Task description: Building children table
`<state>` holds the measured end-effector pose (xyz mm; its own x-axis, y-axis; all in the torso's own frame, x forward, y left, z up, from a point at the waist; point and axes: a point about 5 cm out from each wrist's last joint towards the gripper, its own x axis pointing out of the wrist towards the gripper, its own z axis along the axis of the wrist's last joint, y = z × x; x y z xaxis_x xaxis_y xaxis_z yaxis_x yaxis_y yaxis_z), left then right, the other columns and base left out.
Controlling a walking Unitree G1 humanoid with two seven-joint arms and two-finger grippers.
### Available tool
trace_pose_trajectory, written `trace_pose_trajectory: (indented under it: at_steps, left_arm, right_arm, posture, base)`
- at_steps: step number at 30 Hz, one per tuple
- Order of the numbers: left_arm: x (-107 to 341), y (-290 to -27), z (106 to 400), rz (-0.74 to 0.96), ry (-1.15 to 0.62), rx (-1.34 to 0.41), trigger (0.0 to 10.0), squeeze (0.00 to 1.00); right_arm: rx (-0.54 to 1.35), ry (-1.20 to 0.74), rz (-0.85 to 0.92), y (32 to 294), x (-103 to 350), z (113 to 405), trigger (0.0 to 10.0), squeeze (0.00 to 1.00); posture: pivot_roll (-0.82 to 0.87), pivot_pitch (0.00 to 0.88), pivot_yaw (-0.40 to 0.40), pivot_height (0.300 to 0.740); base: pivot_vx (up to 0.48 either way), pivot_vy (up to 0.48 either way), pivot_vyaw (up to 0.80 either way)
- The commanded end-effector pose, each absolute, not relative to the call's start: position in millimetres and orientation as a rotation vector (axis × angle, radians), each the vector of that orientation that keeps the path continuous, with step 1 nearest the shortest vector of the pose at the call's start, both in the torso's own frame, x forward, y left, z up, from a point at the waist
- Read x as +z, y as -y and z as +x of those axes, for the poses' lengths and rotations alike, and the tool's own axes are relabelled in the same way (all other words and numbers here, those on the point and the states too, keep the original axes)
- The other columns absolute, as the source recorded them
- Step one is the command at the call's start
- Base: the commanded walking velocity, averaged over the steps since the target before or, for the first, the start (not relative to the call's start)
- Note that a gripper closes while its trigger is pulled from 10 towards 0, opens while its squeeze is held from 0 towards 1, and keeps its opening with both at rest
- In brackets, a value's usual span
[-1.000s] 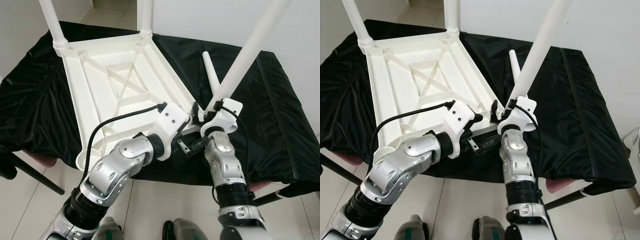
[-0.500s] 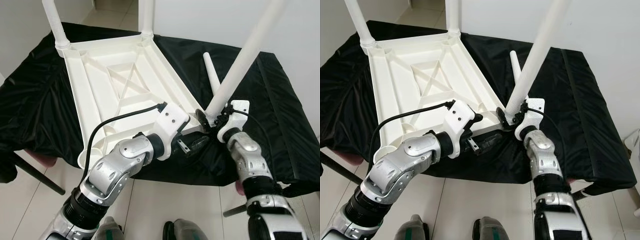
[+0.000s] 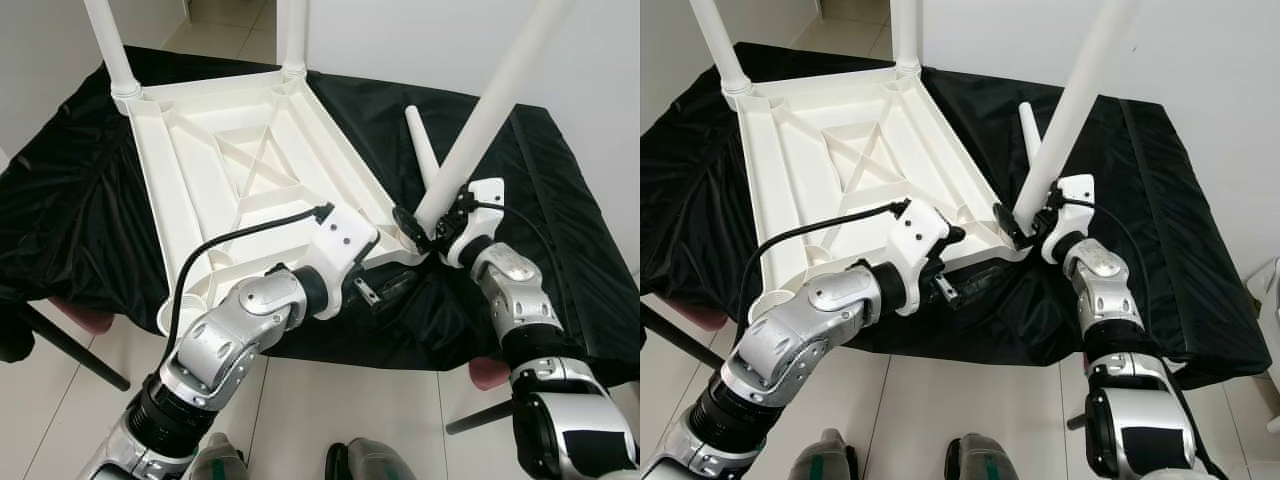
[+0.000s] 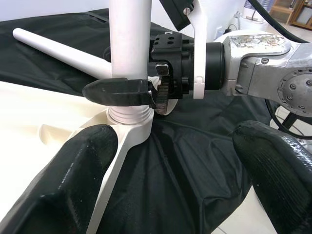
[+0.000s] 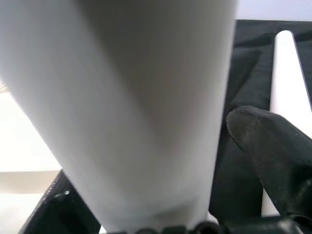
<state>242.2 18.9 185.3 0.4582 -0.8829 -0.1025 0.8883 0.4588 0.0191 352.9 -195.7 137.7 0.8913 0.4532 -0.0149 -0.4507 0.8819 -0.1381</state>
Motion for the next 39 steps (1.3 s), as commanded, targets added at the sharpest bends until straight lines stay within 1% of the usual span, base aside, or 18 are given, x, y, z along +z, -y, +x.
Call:
trace_pose_trajectory:
  at_steps: [1, 10, 16, 17, 18, 19, 22, 25, 28, 29, 31, 32, 35, 36, 37, 38, 39]
  left_arm:
    - [185.0, -18.2, 242.2, 0.088, -0.088, -1.111, 10.0, 0.0]
    - [184.9, -17.9, 241.6, 0.088, -0.089, -1.111, 10.0, 0.0]
    - [184.9, -17.0, 240.2, 0.085, -0.09, -1.118, 10.0, 0.0]
    - [184.7, -16.9, 240.0, 0.084, -0.091, -1.119, 10.0, 0.0]
    - [184.7, -16.9, 240.0, 0.084, -0.091, -1.119, 10.0, 0.0]
    - [184.5, -16.8, 239.7, 0.083, -0.091, -1.12, 10.0, 0.0]
    - [184.3, -16.8, 239.6, 0.083, -0.092, -1.119, 10.0, 0.0]
    - [183.9, -17.1, 239.4, 0.083, -0.092, -1.116, 10.0, 0.0]
    - [183.5, -17.5, 239.5, 0.081, -0.092, -1.112, 10.0, 0.0]
    - [183.5, -17.5, 239.5, 0.081, -0.092, -1.112, 10.0, 0.0]
    - [183.0, -17.6, 239.4, 0.079, -0.093, -1.112, 10.0, 0.0]
    - [183.0, -17.6, 239.4, 0.079, -0.093, -1.112, 10.0, 0.0]
    - [183.0, -17.2, 239.7, 0.082, -0.095, -1.12, 10.0, 0.0]
    - [183.0, -17.2, 239.7, 0.082, -0.095, -1.12, 10.0, 0.0]
    - [182.9, -17.0, 239.8, 0.084, -0.095, -1.122, 10.0, 0.0]
    - [182.9, -17.0, 239.8, 0.084, -0.095, -1.122, 10.0, 0.0]
    - [182.9, -17.0, 240.1, 0.085, -0.095, -1.124, 10.0, 0.0]
  right_arm:
    - [0.496, 0.014, -0.143, 196.3, 137.2, 354.2, 0.0, 0.0]
    - [0.53, -0.052, -0.131, 198.8, 123.9, 351.4, 0.0, 0.0]
    - [0.538, -0.056, -0.097, 202.3, 120.2, 349.9, 0.0, 0.0]
    - [0.53, -0.055, -0.091, 203.4, 119.8, 349.9, 3.6, 0.0]
    - [0.53, -0.055, -0.091, 203.4, 119.8, 349.9, 3.6, 0.0]
    - [0.52, -0.054, -0.088, 204.1, 119.6, 350.0, 10.0, 0.0]
    - [0.516, -0.053, -0.077, 203.5, 119.6, 350.0, 10.0, 0.0]
    - [0.46, -0.059, -0.061, 201.8, 118.6, 350.5, 10.0, 0.0]
    - [0.371, -0.063, -0.061, 198.5, 118.4, 351.4, 10.0, 0.0]
    - [0.371, -0.063, -0.061, 198.5, 118.4, 351.4, 10.0, 0.0]
    - [0.291, -0.057, -0.046, 195.8, 120.2, 352.2, 10.0, 0.0]
    - [0.291, -0.057, -0.046, 195.8, 120.2, 352.2, 10.0, 0.0]
    - [0.214, -0.049, -0.015, 192.0, 123.1, 353.0, 10.0, 0.0]
    - [0.214, -0.049, -0.015, 192.0, 123.1, 353.0, 10.0, 0.0]
    - [0.169, -0.049, 0.007, 190.7, 124.0, 353.1, 10.0, 0.0]
    - [0.169, -0.049, 0.007, 190.7, 124.0, 353.1, 10.0, 0.0]
    - [0.131, -0.037, 0.025, 186.6, 125.8, 352.3, 10.0, 0.0]
  posture:
    - [-0.04, 0.026, -0.045, 0.74]
    - [-0.04, 0.029, -0.041, 0.74]
    - [-0.05, 0.034, -0.04, 0.74]
    - [-0.05, 0.034, -0.04, 0.74]
    - [-0.05, 0.034, -0.04, 0.74]
    - [-0.05, 0.036, -0.042, 0.74]
    - [-0.05, 0.037, -0.042, 0.74]
    - [-0.04, 0.035, -0.048, 0.74]
    - [-0.05, 0.034, -0.047, 0.74]
    - [-0.05, 0.034, -0.047, 0.74]
    - [-0.05, 0.033, -0.045, 0.74]
    - [-0.05, 0.033, -0.045, 0.74]
    - [-0.06, 0.027, -0.042, 0.74]
    - [-0.06, 0.027, -0.042, 0.74]
    - [-0.06, 0.025, -0.044, 0.74]
    - [-0.06, 0.025, -0.044, 0.74]
    - [-0.06, 0.024, -0.045, 0.74]
  base:
    - [0.0, 0.0, 0.0]
    - [0.0, 0.0, 0.0]
    - [0.0, 0.0, 0.0]
    - [0.0, 0.0, 0.0]
    - [0.0, 0.0, 0.0]
    - [0.0, 0.0, 0.0]
    - [0.0, 0.0, 0.0]
    - [0.0, 0.0, 0.0]
    - [0.0, 0.0, 0.0]
    - [0.0, 0.0, 0.0]
    - [0.0, 0.0, 0.0]
    - [0.0, 0.0, 0.0]
    - [0.0, 0.0, 0.0]
    - [0.0, 0.0, 0.0]
    - [0.0, 0.0, 0.0]
    - [0.0, 0.0, 0.0]
    - [0.0, 0.0, 0.0]
